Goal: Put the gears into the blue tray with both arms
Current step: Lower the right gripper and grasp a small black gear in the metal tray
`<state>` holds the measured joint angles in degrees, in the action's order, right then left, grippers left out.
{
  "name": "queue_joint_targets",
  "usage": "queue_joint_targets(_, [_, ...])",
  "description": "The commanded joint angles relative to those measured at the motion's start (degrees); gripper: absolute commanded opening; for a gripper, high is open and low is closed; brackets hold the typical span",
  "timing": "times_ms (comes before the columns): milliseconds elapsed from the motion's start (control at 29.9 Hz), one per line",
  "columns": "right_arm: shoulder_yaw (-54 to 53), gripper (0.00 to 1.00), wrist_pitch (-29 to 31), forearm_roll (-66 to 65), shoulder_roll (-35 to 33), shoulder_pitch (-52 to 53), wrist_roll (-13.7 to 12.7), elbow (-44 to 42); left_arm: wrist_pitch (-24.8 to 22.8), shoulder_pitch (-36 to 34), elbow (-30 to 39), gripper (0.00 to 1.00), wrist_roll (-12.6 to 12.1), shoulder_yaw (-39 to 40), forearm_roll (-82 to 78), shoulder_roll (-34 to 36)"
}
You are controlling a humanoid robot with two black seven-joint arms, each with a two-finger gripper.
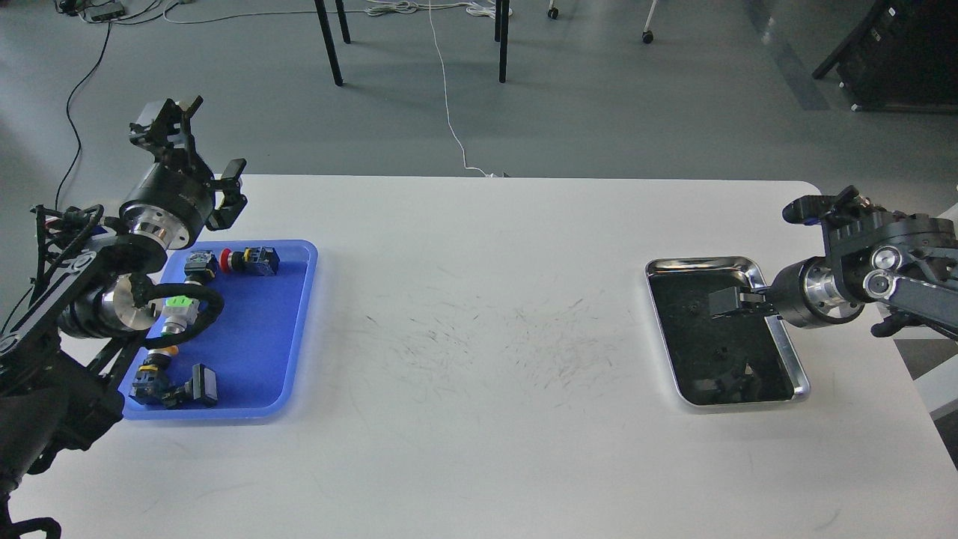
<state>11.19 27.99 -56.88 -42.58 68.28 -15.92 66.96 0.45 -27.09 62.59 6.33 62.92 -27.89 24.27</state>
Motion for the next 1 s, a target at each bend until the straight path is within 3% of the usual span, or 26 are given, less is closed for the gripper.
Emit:
queue_joint_targets(0, [0.32, 0.96, 0.01, -0.07, 2.67, -0.16, 0.02, -3.14, 0.43, -0.16, -0.02, 0.98, 0.00, 0.01, -0.14, -0.72])
queue_joint_targets(969, [2.43, 0.92, 0.01, 0.02, 14.28, -0.60, -0.25, -13.78, 0.52, -0.24, -0.37, 0.98, 0.09, 0.45, -0.06, -0.89])
